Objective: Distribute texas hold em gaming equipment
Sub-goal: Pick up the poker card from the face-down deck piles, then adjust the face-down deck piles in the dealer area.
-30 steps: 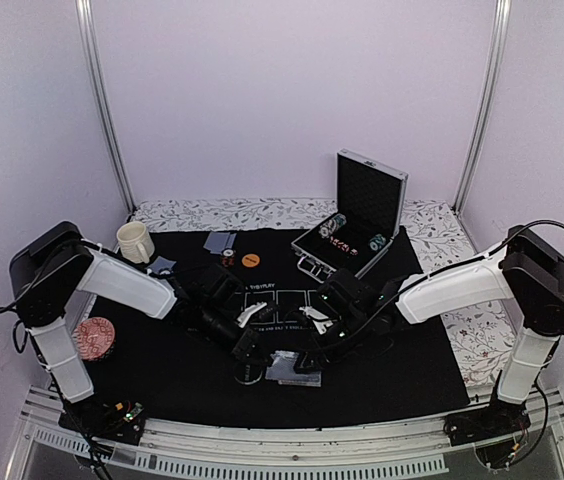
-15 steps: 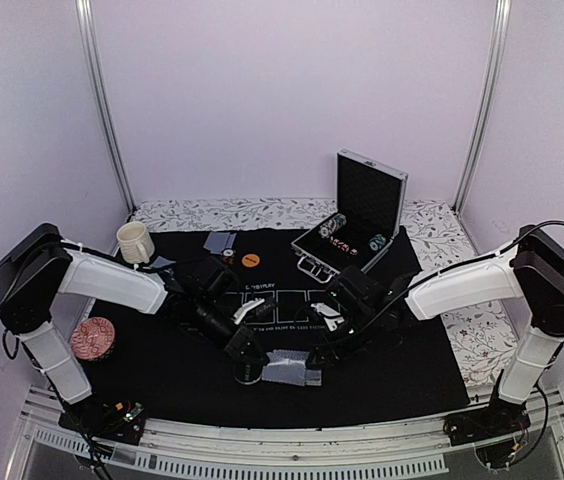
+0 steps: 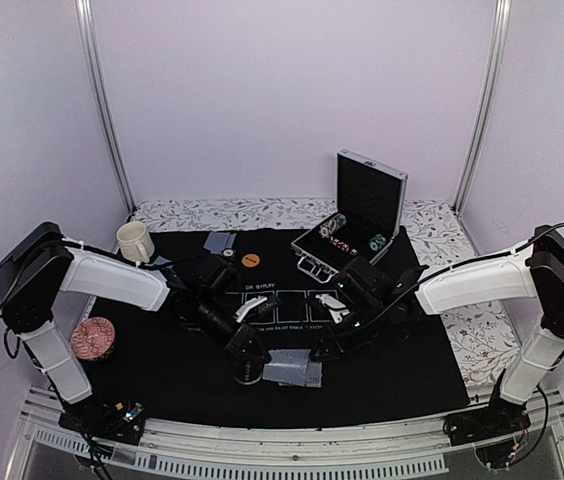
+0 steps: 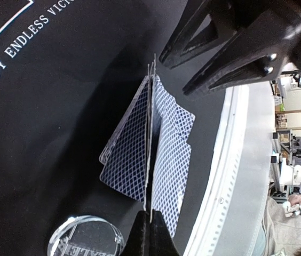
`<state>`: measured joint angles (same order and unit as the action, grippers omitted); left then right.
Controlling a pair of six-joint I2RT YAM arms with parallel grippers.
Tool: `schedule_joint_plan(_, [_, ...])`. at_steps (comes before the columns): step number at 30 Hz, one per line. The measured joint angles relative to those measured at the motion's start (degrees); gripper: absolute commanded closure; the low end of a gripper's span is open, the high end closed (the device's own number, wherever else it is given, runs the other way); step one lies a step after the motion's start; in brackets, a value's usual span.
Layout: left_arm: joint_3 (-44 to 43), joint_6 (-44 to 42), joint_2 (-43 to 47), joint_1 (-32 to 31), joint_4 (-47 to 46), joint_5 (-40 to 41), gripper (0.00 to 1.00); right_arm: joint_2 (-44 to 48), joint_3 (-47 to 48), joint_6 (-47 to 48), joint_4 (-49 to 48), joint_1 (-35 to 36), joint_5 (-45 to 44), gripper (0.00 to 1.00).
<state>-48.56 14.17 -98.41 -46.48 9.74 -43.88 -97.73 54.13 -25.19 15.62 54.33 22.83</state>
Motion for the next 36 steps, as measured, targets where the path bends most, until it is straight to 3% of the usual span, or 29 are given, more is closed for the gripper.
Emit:
schedule_joint_plan(7, [-0.55,-0.96,-2.01,0.00,-0.02,0.48,1.00,2.84,-1.29,2.91,-1.01,-3.78,0.42,0.58])
schedule_joint_plan(16, [-0.76,-1.09,-2.43,0.00,-0.17,0.72,1.00,-1.29,-1.62,6.21,-6.43,-4.57,4.81,0.55])
schedule_joint_plan(22, [-0.76,-1.09,-2.43,0.00,-0.55,0.85,1.00,-3.54,-3.48,7.04,-9.09,-4.57,8.13,0.71])
schedule_joint_plan(27, [-0.76,-1.09,-2.43,0.00,-0.57,0.94,1.00,-3.65,-4.28,7.63,-10.29,-4.57,9.62,0.94])
schedule_joint_plan(36, [-0.66,-1.51,-2.43,0.07,-0.33,1.33,1.00,-3.65,-5.14,8.79,-9.20,-4.57,7.89,0.97])
